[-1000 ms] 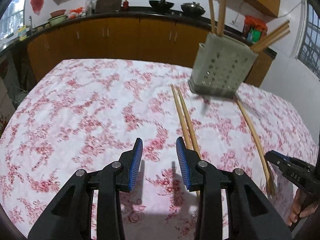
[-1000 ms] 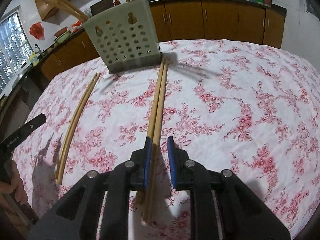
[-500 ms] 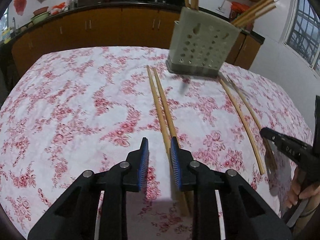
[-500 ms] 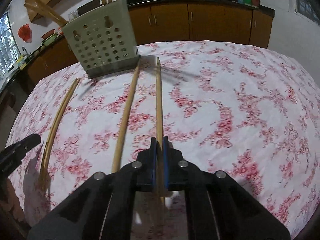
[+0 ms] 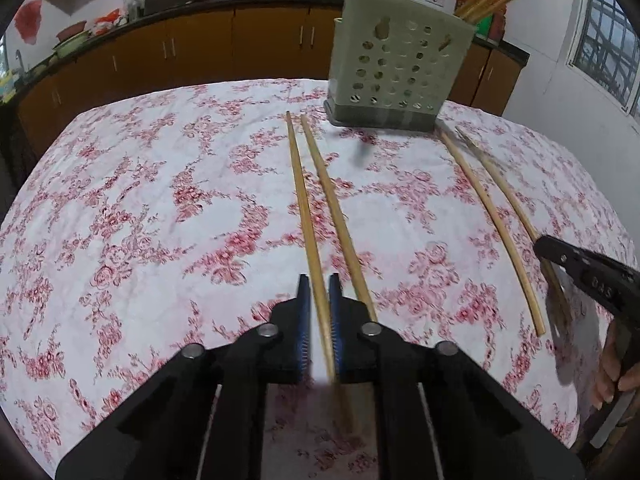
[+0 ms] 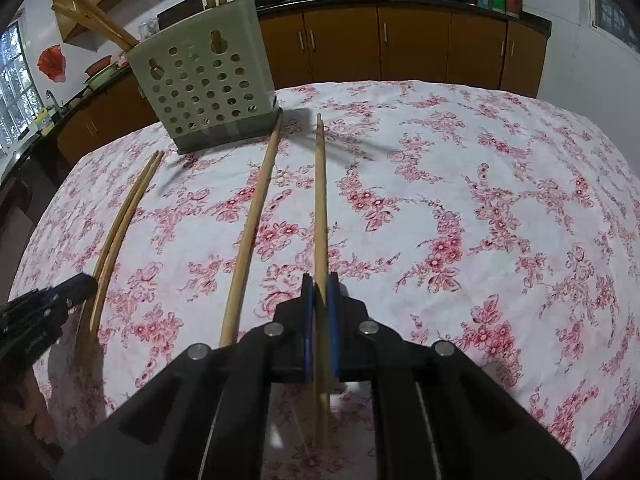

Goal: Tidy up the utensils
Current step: 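Grasp a chopstick with the right tool while the left tool grasps another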

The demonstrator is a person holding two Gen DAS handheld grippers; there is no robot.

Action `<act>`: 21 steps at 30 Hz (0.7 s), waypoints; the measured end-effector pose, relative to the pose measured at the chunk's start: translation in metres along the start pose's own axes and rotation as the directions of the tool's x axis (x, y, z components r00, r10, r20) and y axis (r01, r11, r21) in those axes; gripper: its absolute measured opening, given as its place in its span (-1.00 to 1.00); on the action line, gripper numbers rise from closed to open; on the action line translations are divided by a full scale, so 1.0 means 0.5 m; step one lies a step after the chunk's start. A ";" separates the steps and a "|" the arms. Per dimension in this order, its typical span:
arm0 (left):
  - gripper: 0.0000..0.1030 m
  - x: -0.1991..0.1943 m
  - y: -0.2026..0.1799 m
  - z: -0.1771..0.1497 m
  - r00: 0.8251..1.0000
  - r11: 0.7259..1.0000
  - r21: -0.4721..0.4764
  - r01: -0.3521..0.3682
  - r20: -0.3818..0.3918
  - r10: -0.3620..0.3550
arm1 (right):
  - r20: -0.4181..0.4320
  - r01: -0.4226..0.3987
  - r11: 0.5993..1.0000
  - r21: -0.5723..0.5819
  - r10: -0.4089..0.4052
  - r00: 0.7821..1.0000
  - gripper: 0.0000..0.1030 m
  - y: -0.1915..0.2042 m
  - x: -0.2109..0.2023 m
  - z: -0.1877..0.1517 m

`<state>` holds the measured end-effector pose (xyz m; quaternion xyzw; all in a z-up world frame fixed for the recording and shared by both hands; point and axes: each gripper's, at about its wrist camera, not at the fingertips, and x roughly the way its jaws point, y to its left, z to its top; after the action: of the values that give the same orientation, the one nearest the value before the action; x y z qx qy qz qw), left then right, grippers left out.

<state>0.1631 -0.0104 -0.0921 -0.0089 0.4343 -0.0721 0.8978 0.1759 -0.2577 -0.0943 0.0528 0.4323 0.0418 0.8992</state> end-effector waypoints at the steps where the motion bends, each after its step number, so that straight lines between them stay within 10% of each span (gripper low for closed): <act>1: -0.84 0.003 0.007 0.005 1.000 1.000 -0.007 -0.004 -0.001 0.004 | 0.001 0.002 1.000 -0.005 -0.002 1.000 -0.81 0.002 0.001 0.001; 21: -0.84 0.024 0.108 0.050 0.995 0.991 -0.098 -0.097 0.023 0.099 | 0.036 0.077 0.997 0.021 -0.078 0.996 -0.83 -0.030 0.026 0.033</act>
<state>0.1965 0.0402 -0.0904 -0.0318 0.4247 -0.0067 0.9047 0.1974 -0.2718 -0.0960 0.0456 0.4180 0.0017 0.9073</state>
